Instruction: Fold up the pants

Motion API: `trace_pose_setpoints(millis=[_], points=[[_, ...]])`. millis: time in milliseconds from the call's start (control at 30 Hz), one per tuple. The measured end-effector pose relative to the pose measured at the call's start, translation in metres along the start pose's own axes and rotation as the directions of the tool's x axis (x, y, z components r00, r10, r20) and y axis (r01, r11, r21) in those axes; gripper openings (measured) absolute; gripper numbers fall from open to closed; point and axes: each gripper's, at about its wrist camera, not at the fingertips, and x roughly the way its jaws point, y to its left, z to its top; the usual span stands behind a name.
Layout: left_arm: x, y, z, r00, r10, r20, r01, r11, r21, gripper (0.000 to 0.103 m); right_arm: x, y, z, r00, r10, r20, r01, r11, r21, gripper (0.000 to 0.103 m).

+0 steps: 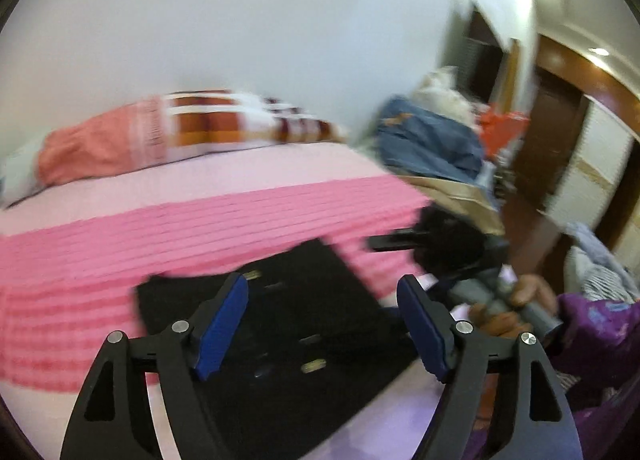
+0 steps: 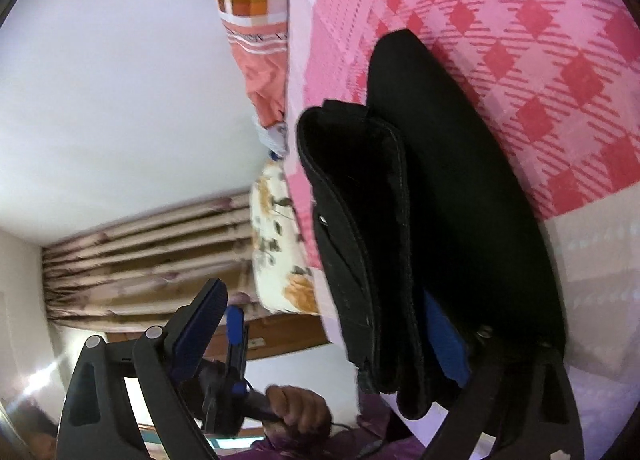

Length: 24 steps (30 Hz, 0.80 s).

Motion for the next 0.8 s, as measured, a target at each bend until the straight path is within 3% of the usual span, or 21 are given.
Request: trace_pose_setpoints(millis=[100, 133, 200, 233, 267, 333, 467, 567, 667, 733, 800], points=[[-0.008, 0.033, -0.017, 0.994, 0.094, -0.053, -0.097, 0.994, -0.058, 0.077, 0.011, 0.011, 0.001, 0.992, -0.127, -0.021, 0.126, 0.991, -0.054, 0.091], [-0.011, 0.044, -0.024, 0.989, 0.128, -0.073, -0.134, 0.987, -0.086, 0.077, 0.016, 0.016, 0.001, 0.984, -0.177, -0.018, 0.175, 0.981, -0.087, 0.087], [-0.016, 0.059, -0.037, 0.984, 0.15, -0.098, -0.163, 0.976, -0.143, 0.077, 0.028, 0.029, -0.003, 0.947, -0.32, 0.004, 0.314, 0.928, -0.202, 0.049], [-0.019, 0.069, -0.043, 0.981, 0.157, -0.115, -0.176, 0.966, -0.19, 0.077, 0.034, 0.033, -0.006, 0.922, -0.387, 0.013, 0.379, 0.893, -0.242, 0.019], [-0.019, 0.076, -0.048, 0.979, 0.159, -0.124, -0.183, 0.958, -0.22, 0.077, 0.035, 0.034, -0.007, 0.911, -0.412, 0.025, 0.405, 0.879, -0.252, 0.018], [-0.023, 0.091, -0.057, 0.976, 0.165, -0.139, -0.2, 0.933, -0.298, 0.077, 0.027, 0.036, -0.009, 0.922, -0.383, 0.05, 0.383, 0.887, -0.257, 0.016], [-0.027, 0.106, -0.059, 0.977, 0.169, -0.132, -0.207, 0.903, -0.377, 0.077, -0.006, 0.05, -0.016, 0.923, -0.351, 0.158, 0.384, 0.872, -0.304, 0.015], [-0.023, 0.107, -0.057, 0.979, 0.16, -0.126, -0.196, 0.905, -0.378, 0.077, -0.033, 0.038, -0.013, 0.917, -0.339, 0.209, 0.388, 0.88, -0.275, 0.015], [-0.009, 0.098, -0.055, 0.978, 0.149, -0.145, -0.191, 0.921, -0.34, 0.077, -0.031, 0.013, -0.004, 0.913, -0.368, 0.176, 0.402, 0.886, -0.23, 0.019], [0.0, 0.09, -0.055, 0.976, 0.138, -0.169, -0.186, 0.93, -0.316, 0.077, -0.042, 0.002, -0.001, 0.926, -0.329, 0.188, 0.359, 0.919, -0.161, 0.022], [0.005, 0.085, -0.056, 0.976, 0.124, -0.18, -0.176, 0.936, -0.304, 0.077, -0.069, 0.01, -0.01, 0.902, -0.316, 0.295, 0.368, 0.92, -0.138, 0.027]])
